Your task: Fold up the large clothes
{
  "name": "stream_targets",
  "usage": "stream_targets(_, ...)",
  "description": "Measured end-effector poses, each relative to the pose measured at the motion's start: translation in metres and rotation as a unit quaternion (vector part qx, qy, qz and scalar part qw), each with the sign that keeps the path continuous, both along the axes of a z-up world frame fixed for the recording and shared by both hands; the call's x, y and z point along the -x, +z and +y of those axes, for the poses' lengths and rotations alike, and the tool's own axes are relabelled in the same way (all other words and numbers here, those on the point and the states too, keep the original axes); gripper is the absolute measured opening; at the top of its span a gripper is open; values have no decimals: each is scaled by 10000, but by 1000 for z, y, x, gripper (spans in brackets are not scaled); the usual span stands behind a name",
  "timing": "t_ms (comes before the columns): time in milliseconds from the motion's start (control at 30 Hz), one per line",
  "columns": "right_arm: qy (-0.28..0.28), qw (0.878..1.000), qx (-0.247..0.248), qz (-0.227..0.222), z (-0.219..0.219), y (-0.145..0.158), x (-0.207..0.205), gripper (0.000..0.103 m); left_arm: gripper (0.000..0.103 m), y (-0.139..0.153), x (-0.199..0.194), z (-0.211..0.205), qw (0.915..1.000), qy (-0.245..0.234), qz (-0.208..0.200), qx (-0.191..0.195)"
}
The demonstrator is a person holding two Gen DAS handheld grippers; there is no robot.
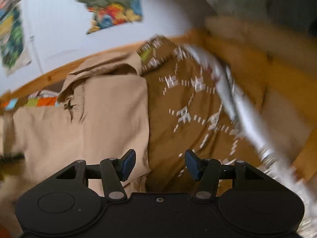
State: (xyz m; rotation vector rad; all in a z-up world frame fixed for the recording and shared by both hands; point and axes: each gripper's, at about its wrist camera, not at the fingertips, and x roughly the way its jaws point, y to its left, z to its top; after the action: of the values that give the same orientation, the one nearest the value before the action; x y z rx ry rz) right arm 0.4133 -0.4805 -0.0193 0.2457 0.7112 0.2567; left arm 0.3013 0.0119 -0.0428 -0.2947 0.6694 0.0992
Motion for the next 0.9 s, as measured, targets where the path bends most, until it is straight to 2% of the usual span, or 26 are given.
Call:
stream_targets(67, 72, 10000, -48, 36, 9, -10, -13, 59, 2, -2, 5, 11, 9998, 190, -85, 14)
stream_targets(100, 148, 9999, 38, 11, 15, -13, -18, 65, 2, -4, 5, 13, 9997, 220, -90, -52)
stream_targets(167, 284, 9993, 244, -96, 30, -17, -30, 72, 2, -12, 2, 12, 9995, 81, 126, -289)
stream_targets(267, 329, 9984, 444, -80, 51, -27, -48, 71, 4, -23, 2, 13, 9968, 140, 526, -593)
stream_targets(333, 363, 9982, 476, 82, 60, -39, -60, 63, 7, -24, -1, 16, 9963, 231, 630, -536)
stream_targets(367, 319, 9980, 518, 193, 65, -45, -67, 46, 10, -25, -4, 17, 9957, 244, 706, -547)
stream_targets(400, 240, 9978, 546, 276, 67, -50, -70, 22, 14, -26, -5, 15, 9950, 223, 760, -612)
stream_targets(433, 154, 9979, 522, 363, 67, -52, -74, 14, 16, -26, -7, 14, 9943, 132, 825, -670)
stream_targets(500, -18, 9976, 581, 366, 69, -55, -75, 7, 25, -22, -4, 17, 9939, -70, 922, -609)
stream_targets(533, -13, 9972, 674, 328, 70, -55, -75, 6, 29, -19, 3, 20, 9942, -150, 909, -547)
stream_targets(567, 9, 9968, 742, 297, 69, -53, -73, 6, 48, -13, 10, 24, 9948, -246, 844, -508)
stream_targets(600, -11, 9968, 745, 298, 66, -50, -70, 11, 66, -8, 20, 29, 9953, -315, 742, -528)
stream_targets(633, -23, 9971, 704, 298, 61, -48, -65, 17, 72, -2, 33, 34, 9956, -344, 618, -612)
stream_targets(667, -31, 9974, 678, 257, 56, -44, -57, 28, 76, 5, 47, 41, 9953, -372, 493, -740)
stream_targets(700, 24, 9971, 733, 177, 49, -39, -43, 37, 78, 10, 59, 47, 9946, -406, 427, -854)
stream_targets(733, 139, 9964, 825, 93, 43, -35, -30, 42, 79, 15, 71, 54, 9933, -476, 422, -969)
stream_targets(800, 423, 9937, 1034, -33, 34, -29, 6, 64, 81, 21, 95, 71, 9903, -579, 515, -1156)
stream_targets(900, 672, 9904, 1198, -120, 22, -25, 61, 76, 81, 21, 121, 97, 9864, -625, 801, -1295)
